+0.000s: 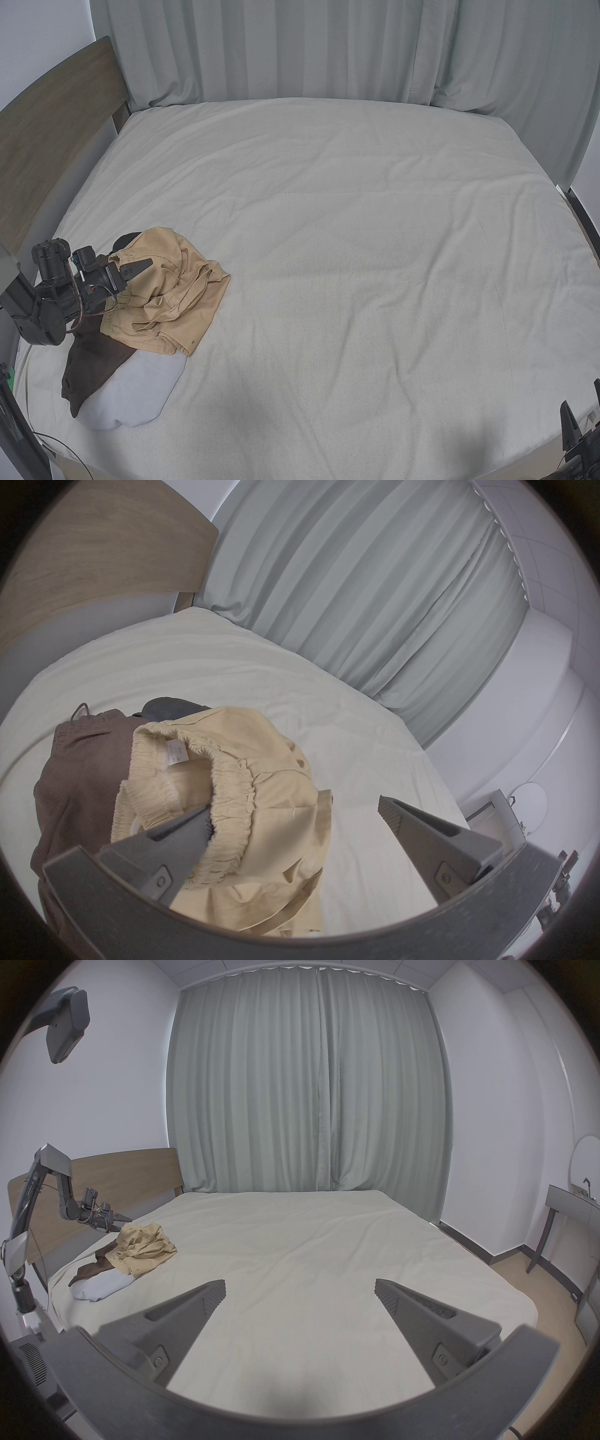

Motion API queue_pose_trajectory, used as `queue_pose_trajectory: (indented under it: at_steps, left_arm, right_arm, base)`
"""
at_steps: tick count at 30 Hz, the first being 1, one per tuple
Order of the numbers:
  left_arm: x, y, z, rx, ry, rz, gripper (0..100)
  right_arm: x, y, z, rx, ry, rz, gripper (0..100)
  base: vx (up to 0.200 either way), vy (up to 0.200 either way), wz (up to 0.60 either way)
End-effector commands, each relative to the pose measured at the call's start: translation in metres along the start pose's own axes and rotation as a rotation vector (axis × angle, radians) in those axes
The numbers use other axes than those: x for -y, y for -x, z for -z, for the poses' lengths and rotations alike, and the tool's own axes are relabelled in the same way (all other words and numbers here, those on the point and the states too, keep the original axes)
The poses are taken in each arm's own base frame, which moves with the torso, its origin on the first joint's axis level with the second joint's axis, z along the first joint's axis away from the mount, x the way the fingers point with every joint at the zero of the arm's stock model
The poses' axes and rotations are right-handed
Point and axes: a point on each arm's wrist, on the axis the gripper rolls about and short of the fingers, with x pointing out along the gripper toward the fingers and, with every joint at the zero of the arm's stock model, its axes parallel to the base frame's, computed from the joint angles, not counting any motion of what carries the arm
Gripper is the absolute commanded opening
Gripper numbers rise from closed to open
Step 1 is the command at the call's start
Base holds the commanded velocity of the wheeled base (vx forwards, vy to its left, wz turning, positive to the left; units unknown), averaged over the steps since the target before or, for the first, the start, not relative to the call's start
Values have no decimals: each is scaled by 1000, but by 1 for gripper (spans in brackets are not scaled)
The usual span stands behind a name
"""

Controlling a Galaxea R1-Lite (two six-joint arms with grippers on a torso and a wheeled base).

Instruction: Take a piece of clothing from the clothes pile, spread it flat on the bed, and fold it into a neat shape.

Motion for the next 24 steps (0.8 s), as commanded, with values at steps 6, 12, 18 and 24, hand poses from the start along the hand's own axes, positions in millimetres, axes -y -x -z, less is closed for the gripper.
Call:
queue_pose_trajectory:
  at_steps: [6, 12, 18, 24]
  left_arm:
    - [3, -6, 1, 5, -4, 13, 100]
    - [-2, -11, 5, 5, -2, 10, 100]
    - [-4, -14, 5, 13, -8, 12, 100]
    - [-4, -14, 4, 27, -16, 17, 100]
  right_arm:
    - [0, -1, 5, -9, 0, 0, 100]
    - [0, -1, 5, -9, 0, 0, 100]
    - [0, -1, 5, -9, 0, 0, 100]
    - [0, -1, 5, -11, 0, 0, 100]
  base:
    - [0, 0, 0]
    - [0, 0, 0]
    - [0, 0, 0]
    - [0, 0, 0]
